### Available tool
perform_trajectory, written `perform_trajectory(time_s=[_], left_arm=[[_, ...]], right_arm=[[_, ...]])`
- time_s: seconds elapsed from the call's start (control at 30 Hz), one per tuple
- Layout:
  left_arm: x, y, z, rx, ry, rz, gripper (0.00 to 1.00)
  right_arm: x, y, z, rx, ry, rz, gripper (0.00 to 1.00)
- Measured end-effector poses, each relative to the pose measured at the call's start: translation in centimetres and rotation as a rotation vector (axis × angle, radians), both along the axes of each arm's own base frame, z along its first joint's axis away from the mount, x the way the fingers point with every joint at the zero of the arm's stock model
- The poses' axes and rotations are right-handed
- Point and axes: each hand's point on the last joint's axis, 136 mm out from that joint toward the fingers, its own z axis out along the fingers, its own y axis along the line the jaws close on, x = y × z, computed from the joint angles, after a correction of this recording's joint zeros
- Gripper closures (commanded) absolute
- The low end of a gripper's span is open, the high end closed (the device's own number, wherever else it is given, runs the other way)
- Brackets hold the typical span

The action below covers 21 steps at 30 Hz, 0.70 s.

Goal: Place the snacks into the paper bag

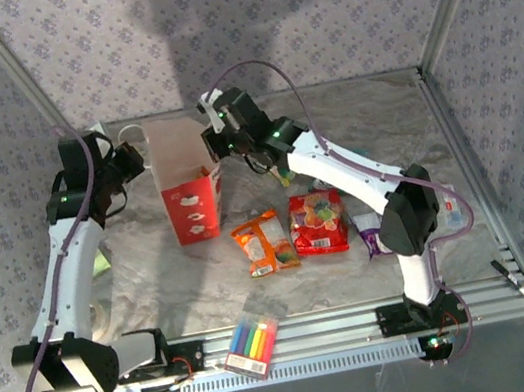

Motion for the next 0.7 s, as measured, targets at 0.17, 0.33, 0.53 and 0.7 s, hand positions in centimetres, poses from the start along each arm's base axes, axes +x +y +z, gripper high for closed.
perform_trajectory(time_s=[0.17, 0.33, 0.53, 0.7], left_arm=[[-0.1, -0.5, 0.1, 0.004, -0.002, -0.005, 0.94], [-0.1, -1.0, 0.0, 0.007, 0.000, -0.012, 0.93], [-0.1, -1.2, -0.1, 0.016, 0.001, -0.012, 0.93], [-0.1, -1.0, -0.1, 0.022, 0.001, -0.003, 0.91]], right_arm=[[-0.2, -0.7, 1.8, 0.030, -0.028, -0.005, 1.00], [-0.7, -1.1, 2.0, 0.040, -0.033, 0.002, 1.00], [-1.3, -1.6, 0.1, 0.022, 0.000, -0.002, 1.00], [-1.3, -1.6, -0.7, 0.023, 0.014, -0.008, 1.00]])
